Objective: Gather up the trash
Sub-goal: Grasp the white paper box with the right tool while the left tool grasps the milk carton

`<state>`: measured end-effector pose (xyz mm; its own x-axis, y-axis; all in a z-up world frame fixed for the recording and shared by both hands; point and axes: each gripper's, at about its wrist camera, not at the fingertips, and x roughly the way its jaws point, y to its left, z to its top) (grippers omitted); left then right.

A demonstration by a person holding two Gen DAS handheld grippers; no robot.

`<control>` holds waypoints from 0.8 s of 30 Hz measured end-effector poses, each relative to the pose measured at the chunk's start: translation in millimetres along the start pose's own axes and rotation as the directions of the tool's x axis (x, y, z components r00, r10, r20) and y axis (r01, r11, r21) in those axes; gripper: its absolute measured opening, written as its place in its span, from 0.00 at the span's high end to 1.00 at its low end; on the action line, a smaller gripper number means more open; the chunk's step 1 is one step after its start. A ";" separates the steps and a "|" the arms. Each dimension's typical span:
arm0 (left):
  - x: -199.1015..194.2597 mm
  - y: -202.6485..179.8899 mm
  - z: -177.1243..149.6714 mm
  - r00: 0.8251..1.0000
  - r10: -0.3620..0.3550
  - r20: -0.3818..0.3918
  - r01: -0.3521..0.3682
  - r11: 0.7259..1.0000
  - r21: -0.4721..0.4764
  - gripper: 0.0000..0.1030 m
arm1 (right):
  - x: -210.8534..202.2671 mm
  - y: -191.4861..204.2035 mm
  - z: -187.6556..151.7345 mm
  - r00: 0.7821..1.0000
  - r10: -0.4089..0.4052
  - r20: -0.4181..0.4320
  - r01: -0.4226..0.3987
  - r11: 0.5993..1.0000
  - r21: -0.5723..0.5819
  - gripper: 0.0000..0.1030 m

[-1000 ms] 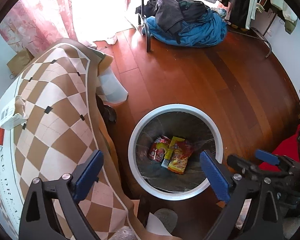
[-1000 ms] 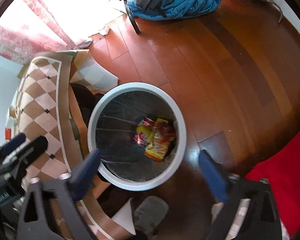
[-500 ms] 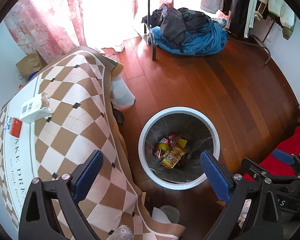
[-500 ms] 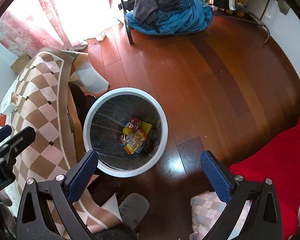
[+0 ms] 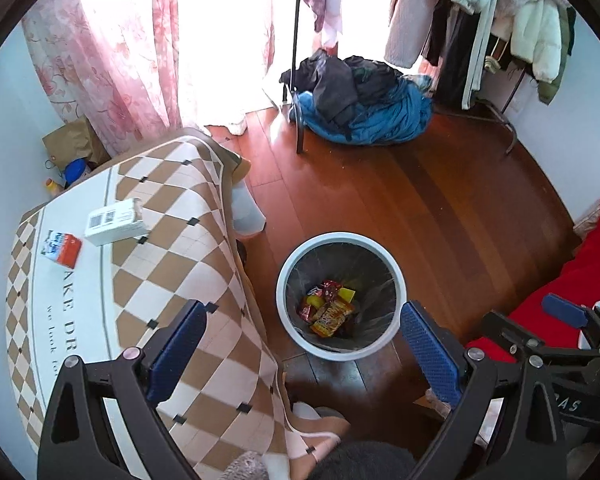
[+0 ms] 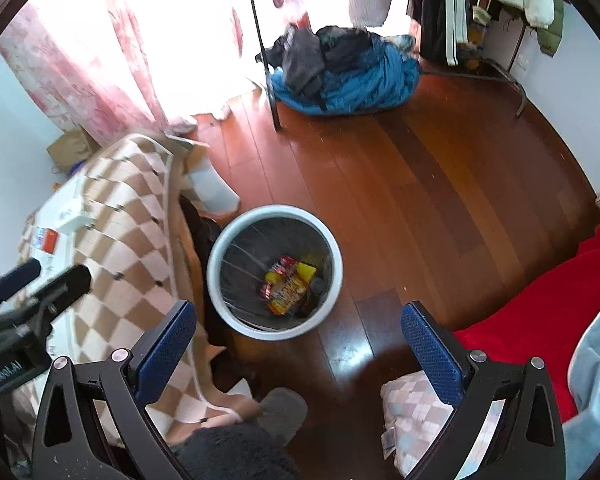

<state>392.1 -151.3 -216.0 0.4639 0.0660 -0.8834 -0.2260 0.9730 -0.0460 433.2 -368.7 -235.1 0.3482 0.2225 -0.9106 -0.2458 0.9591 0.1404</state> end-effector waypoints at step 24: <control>63.3 337.5 -72.6 0.913 0.292 -0.286 -0.400 0.780 -0.481 0.04 | 154.6 415.4 64.0 0.961 -0.048 -0.272 -0.173 0.663 -0.729 0.00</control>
<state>283.1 165.2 -321.3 0.1121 0.2808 -0.9532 -0.7741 0.6262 0.0934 442.9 75.3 -292.7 0.1006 0.1204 -0.9876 -0.8822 0.4698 -0.0326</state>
